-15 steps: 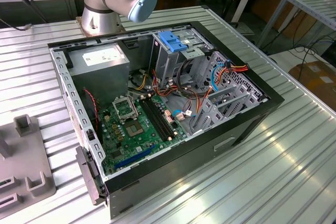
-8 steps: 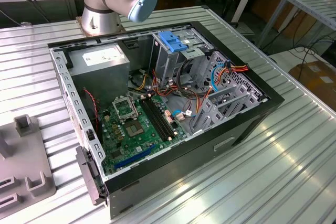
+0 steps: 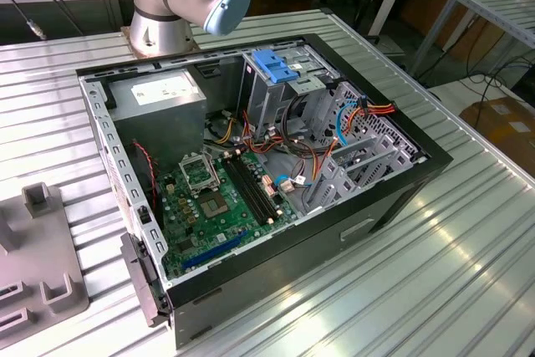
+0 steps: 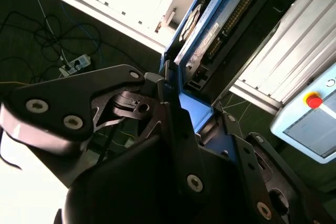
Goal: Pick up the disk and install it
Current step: 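Pick up the disk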
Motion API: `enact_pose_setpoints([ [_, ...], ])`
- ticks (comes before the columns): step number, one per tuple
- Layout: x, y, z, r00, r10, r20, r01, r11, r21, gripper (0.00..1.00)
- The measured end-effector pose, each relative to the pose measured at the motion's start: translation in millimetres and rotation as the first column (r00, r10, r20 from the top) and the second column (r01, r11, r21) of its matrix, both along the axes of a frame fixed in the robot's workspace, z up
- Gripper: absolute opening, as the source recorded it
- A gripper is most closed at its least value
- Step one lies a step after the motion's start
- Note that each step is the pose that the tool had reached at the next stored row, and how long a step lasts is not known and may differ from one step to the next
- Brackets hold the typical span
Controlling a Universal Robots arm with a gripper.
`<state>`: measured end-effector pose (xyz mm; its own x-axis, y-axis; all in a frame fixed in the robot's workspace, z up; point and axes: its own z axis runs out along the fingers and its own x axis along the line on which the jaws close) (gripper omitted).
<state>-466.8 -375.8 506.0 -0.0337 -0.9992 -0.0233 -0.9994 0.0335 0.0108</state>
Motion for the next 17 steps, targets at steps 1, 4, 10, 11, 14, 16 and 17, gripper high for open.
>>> enact_pose_setpoints([
  [1, 0.0, 0.0, 0.0, 1.0000, 0.000, 0.0002, 0.000, 1.0000, 0.0001, 0.37],
  [4, 0.0, 0.0, 0.5, 1.0000, 0.000, 0.0001, 0.000, 1.0000, 0.0000, 0.37],
  [10, 6.9, 0.0, 0.5, 1.0000, 0.000, 0.0001, 0.000, 1.0000, 0.0001, 0.37],
  [11, 8.2, 0.0, 0.5, 1.0000, 0.000, 0.0001, 0.000, 1.0000, 0.0000, 0.37],
  [14, 12.9, 0.0, 0.5, 1.0000, 0.000, 0.0000, 0.000, 1.0000, 0.0000, 0.37],
  [16, 17.4, 0.0, 0.5, 1.0000, 0.000, 0.0001, 0.000, 1.0000, 0.0000, 0.37],
  [17, 18.6, 0.0, 0.5, 1.0000, 0.000, 0.0002, 0.000, 1.0000, 0.0001, 0.37],
])
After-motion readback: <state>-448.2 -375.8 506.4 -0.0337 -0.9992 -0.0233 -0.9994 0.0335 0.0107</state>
